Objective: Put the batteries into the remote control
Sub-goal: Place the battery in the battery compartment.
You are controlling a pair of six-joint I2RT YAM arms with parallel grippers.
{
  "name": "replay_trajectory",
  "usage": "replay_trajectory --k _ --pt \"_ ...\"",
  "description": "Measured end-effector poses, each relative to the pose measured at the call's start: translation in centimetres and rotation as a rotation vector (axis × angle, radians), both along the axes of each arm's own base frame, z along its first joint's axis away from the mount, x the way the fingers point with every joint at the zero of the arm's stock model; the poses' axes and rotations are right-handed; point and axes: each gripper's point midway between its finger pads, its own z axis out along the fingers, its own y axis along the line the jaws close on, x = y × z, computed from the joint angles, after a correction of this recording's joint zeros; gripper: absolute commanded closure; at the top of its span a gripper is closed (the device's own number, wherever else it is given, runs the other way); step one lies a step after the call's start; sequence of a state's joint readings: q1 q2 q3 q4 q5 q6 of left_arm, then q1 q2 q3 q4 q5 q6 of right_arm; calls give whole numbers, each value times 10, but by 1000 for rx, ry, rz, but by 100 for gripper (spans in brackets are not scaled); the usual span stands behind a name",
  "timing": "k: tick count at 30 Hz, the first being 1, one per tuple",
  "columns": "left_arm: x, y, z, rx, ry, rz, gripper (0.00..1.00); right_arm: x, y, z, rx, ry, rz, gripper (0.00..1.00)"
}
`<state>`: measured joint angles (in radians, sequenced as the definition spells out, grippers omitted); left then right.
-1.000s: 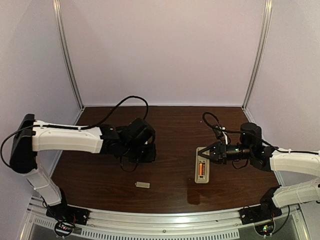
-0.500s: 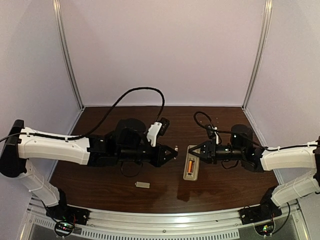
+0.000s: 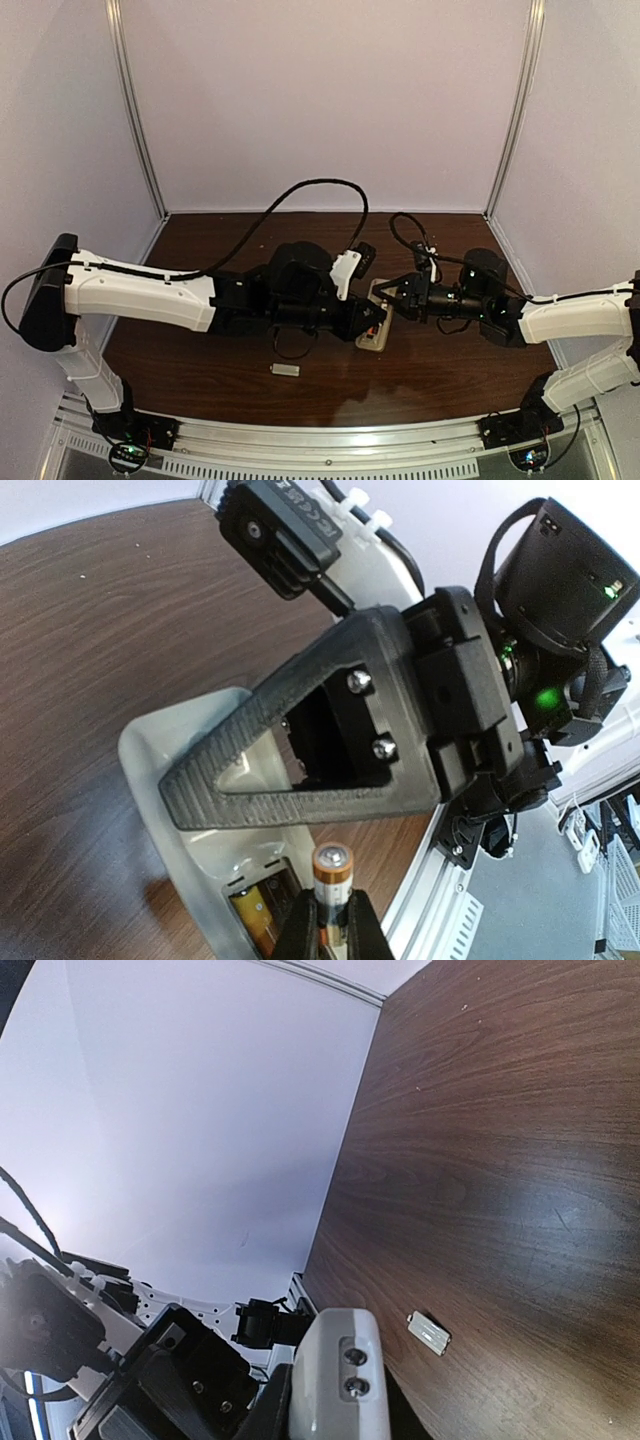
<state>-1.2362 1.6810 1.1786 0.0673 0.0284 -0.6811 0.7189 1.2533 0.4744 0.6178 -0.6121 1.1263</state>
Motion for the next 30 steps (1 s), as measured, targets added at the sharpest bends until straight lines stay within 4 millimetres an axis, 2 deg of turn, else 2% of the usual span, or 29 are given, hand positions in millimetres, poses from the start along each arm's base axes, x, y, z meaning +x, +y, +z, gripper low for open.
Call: replay_trajectory --k 8,19,30 --pt "13 2 8 19 -28 71 100 3 0 9 39 5 -14 100" --pt "17 5 0 62 -31 99 99 3 0 9 49 17 -17 100" --pt "10 4 -4 90 -35 92 76 3 -1 8 44 21 -20 100"
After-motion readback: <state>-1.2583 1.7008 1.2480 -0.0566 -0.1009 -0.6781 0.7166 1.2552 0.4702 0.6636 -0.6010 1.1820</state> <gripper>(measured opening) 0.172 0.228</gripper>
